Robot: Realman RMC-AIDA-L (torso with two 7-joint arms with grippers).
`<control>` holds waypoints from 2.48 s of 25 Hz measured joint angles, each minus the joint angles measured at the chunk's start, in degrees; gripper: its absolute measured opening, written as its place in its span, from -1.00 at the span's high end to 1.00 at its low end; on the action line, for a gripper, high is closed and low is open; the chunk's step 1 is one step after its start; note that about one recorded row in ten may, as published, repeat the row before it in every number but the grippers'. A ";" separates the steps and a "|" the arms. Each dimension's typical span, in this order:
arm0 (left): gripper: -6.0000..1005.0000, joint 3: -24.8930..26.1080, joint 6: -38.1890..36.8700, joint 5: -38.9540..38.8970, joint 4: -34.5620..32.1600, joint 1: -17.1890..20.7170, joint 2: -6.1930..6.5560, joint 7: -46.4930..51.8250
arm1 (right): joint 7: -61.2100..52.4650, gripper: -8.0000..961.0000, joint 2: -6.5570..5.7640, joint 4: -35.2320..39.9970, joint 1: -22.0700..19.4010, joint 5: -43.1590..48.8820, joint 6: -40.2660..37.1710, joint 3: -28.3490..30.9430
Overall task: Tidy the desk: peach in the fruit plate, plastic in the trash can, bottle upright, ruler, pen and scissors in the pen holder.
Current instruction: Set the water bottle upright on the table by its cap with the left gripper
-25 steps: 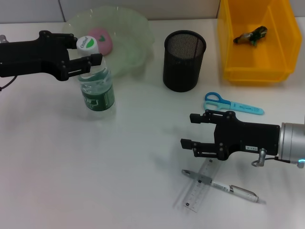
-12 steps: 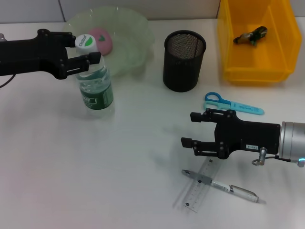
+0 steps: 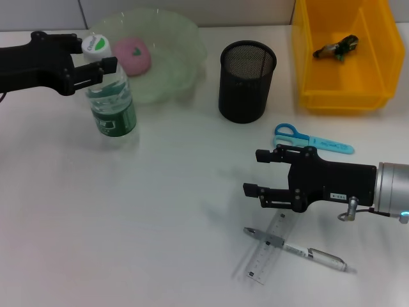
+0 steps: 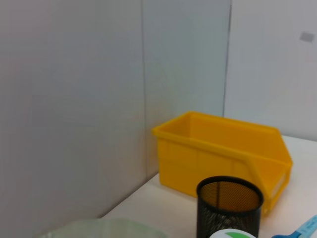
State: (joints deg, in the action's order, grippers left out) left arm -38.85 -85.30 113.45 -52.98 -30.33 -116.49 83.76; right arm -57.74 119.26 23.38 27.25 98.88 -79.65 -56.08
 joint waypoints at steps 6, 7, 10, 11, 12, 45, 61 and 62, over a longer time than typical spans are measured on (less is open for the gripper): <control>0.09 0.11 1.51 0.07 -0.02 0.73 0.34 0.17 | 0.00 -0.54 0.00 0.05 0.00 0.00 -0.04 0.01; 0.09 0.31 1.70 0.07 -0.02 0.88 0.42 0.20 | -0.02 -0.54 0.00 0.09 0.00 0.00 -0.05 0.01; 0.09 1.12 2.21 0.10 0.00 1.11 0.53 0.23 | -0.15 -0.54 0.00 0.13 0.05 0.00 -0.05 0.00; 0.09 1.27 2.42 0.20 0.01 1.22 0.55 0.23 | -0.19 -0.54 0.00 0.14 0.10 0.00 -0.05 -0.01; 0.09 1.33 2.72 0.27 0.02 1.31 0.58 0.24 | -0.22 -0.54 0.00 0.14 0.15 0.00 -0.05 -0.06; 0.09 1.32 6.82 0.01 1.39 1.68 0.39 0.04 | -0.53 -0.54 0.00 0.17 0.61 0.00 0.10 -0.35; 0.08 1.41 6.91 0.01 1.39 1.60 0.39 0.22 | -0.52 -0.54 -0.09 0.17 0.61 0.00 0.12 -0.19; 0.08 1.41 6.91 0.01 1.39 1.62 0.39 0.23 | -0.52 -0.54 -0.09 0.17 0.61 0.00 0.12 -0.17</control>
State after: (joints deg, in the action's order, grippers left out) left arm -37.44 -78.39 113.46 -51.59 -28.71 -116.10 83.99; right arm -58.26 119.18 23.55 27.86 98.88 -79.54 -56.25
